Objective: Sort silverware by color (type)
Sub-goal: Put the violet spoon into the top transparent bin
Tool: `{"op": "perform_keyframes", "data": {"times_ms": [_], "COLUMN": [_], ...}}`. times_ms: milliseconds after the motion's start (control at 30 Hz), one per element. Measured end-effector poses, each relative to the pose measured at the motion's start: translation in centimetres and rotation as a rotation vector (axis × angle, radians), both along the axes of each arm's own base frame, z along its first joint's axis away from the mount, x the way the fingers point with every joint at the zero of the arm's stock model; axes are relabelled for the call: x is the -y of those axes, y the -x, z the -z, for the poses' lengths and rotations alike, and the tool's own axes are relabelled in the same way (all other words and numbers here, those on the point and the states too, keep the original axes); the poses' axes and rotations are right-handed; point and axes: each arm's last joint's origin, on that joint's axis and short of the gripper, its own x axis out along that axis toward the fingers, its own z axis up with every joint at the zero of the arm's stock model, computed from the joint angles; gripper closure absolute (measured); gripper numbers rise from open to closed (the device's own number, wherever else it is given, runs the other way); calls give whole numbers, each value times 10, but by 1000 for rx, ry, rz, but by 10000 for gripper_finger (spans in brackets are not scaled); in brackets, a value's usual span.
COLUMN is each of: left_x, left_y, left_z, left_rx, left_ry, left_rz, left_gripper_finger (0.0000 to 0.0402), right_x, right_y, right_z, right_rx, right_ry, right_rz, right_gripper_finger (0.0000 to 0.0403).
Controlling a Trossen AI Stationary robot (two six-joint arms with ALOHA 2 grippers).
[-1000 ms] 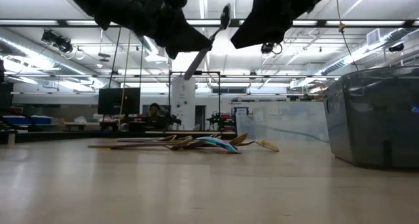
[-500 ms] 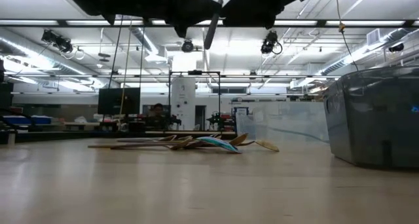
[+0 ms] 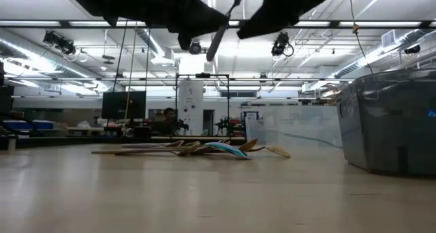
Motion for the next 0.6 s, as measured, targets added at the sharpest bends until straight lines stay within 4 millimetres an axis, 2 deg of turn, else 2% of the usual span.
{"op": "perform_keyframes", "data": {"times_ms": [167, 600], "left_x": [-2, -2], "left_y": [1, 3], "left_z": [6, 11], "left_rx": [-67, -111], "left_ry": [22, 56], "left_rz": [-66, -94], "left_gripper_finger": [345, 345], "right_x": [7, 26], "right_y": [4, 2], "right_z": [7, 7], "right_rx": [-99, -122], "right_ry": [51, 79], "right_rz": [8, 23], "right_gripper_finger": [195, 195]}}
